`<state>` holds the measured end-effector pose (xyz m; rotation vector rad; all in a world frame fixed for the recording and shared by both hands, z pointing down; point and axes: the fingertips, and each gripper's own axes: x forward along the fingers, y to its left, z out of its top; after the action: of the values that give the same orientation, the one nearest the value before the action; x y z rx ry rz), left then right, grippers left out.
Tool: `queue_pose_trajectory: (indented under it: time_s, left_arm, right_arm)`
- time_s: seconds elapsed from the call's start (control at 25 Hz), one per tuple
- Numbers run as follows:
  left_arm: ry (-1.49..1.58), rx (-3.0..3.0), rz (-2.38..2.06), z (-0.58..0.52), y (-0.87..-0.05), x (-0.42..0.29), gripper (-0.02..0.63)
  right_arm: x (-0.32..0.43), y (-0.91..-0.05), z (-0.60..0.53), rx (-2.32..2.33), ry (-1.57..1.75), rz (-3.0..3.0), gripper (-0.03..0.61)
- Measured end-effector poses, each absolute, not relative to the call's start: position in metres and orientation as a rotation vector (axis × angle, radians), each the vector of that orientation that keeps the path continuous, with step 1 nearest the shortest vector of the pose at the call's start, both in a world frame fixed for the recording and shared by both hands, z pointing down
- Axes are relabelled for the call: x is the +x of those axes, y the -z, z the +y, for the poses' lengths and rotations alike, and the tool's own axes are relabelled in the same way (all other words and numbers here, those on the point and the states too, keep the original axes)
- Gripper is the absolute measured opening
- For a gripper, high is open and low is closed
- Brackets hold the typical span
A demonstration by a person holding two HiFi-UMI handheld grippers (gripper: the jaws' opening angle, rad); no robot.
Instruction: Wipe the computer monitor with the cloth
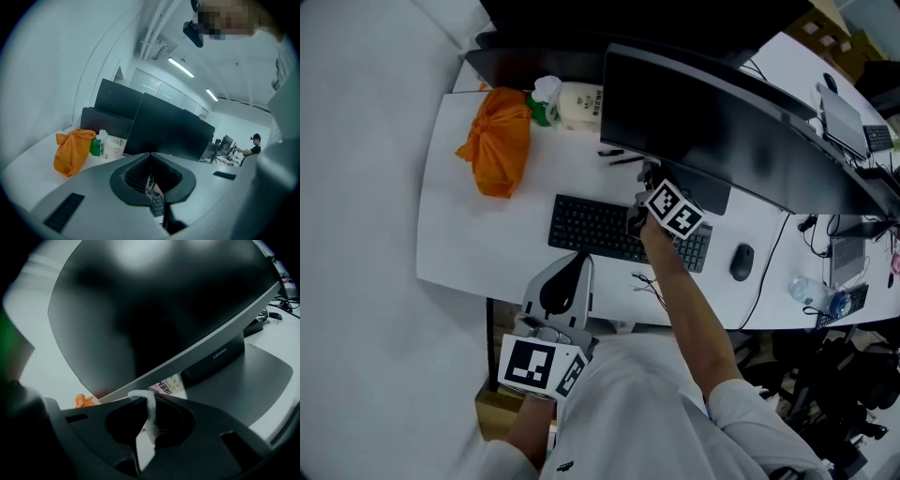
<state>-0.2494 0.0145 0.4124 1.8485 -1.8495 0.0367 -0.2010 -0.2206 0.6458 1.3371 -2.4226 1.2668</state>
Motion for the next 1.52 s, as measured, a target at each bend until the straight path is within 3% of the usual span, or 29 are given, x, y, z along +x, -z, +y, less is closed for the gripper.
queue_pose_trajectory:
  time_s: [1.52]
  left_arm:
    - [-0.165, 2.111, -1.588, -0.062, -0.405, -0.055, 0.018]
  right_arm:
    - [0.12, -0.659, -0.283, 1.803, -1.571, -2.281, 0.034]
